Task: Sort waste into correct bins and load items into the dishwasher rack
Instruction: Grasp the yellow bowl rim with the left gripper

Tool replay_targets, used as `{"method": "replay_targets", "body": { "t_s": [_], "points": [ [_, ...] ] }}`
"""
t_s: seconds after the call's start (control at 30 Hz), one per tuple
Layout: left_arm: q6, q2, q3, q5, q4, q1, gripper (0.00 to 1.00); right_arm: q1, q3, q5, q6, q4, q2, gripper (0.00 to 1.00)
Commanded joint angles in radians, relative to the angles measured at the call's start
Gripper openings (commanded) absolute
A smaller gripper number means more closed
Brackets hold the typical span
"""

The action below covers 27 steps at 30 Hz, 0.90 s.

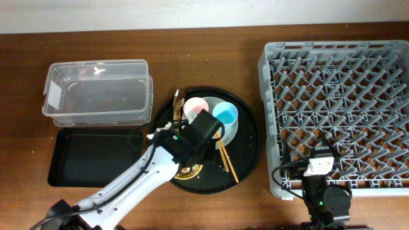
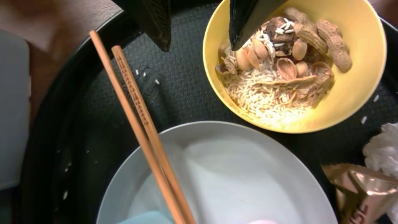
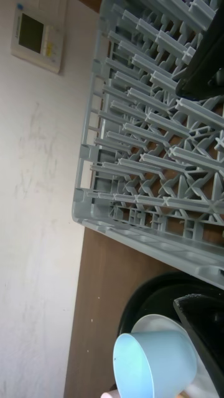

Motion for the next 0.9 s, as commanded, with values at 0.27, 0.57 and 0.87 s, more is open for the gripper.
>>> {"method": "replay_targets", "body": {
  "t_s": [0.27,0.57,0.87],
  "points": [
    [-0.013,0.083,0.016,-0.075,0.043,-0.035,0.26,0.006,-0.005,0.013,0.005,-0.005,-0.006,0.98],
    [-0.013,0.142,0.016,-0.094,0.055,-0.035,0.26,0.006,-0.005,0.012,0.005,-0.005,-0.006,0.98],
    [-0.013,0.210,0.016,-0.088,0.059,-0.037,0.25,0.006,-0.005,0.013,0.005,-0.005,-0.006,0.98]
  ]
}}
